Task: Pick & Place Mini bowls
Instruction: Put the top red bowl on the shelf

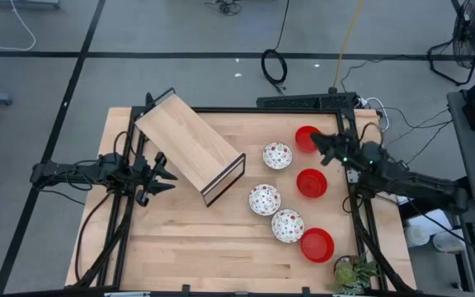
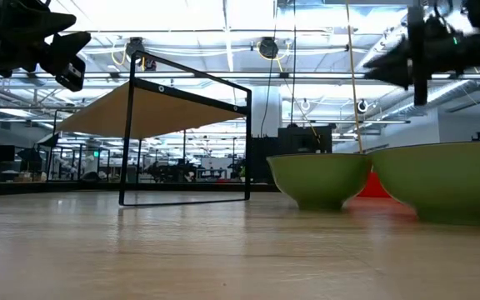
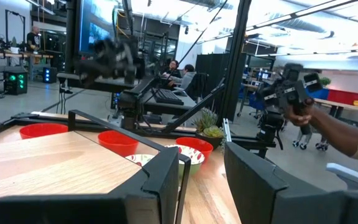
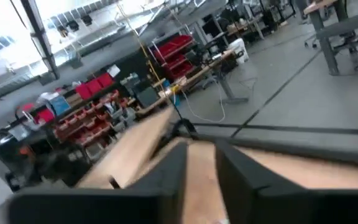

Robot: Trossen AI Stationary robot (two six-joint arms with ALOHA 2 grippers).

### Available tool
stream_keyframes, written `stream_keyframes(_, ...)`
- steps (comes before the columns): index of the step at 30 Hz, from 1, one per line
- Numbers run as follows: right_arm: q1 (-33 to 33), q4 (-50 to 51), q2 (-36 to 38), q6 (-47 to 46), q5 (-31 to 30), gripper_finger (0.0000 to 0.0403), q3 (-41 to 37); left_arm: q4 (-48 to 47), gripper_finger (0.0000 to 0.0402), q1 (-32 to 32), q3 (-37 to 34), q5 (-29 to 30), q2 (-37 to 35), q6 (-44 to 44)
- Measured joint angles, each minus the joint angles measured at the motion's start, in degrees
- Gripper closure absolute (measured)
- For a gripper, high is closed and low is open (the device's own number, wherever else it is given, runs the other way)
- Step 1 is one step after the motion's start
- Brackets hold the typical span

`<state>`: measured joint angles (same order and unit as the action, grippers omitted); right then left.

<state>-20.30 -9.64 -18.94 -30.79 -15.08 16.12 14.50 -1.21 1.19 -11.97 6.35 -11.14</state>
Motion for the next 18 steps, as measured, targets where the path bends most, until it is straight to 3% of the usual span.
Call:
stream_keyframes(4, -1.49, 15.17, -13.53, -0.2, -3.07, 0.0227, 13.17, -0.02, 0.027, 0.0, 0.0, 0.0, 0.0, 0.0)
stream_keyframes(7, -4.54, 26.82, -23.92, -2.92, -2.81, 0.019, 24.87, 0.01, 0.027, 0.0, 0.0, 0.0, 0.0, 0.0)
stream_keyframes(13, -15.02, 57.09, -43.73, -6.21, 4.86, 0.0187, 44.35, 0.0, 0.027, 0.0, 0.0, 0.01, 0.0, -0.01)
stream_keyframes(18, -22.89, 66.9, -52.94, -6.11, 9.6, 0.0201, 48.5, 0.04, 0.027, 0.0, 0.0, 0.02, 0.0, 0.0)
